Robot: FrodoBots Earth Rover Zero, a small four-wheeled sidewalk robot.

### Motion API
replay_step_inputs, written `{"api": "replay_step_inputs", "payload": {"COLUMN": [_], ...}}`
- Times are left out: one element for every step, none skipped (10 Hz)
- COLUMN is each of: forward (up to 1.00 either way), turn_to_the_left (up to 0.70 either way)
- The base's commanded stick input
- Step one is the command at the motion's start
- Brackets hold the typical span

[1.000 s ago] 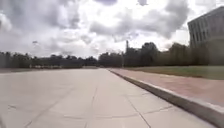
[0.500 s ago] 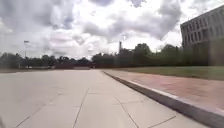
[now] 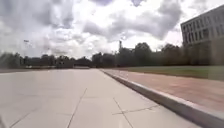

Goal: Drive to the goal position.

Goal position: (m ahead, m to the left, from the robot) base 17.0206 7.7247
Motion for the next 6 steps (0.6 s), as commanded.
{"api": "replay_step_inputs", "payload": {"forward": [0.70,0.70,0.70,0.70,0.70,0.70], "turn_to_the_left": [0.00,0.00,0.00,0.00,0.00,0.00]}}
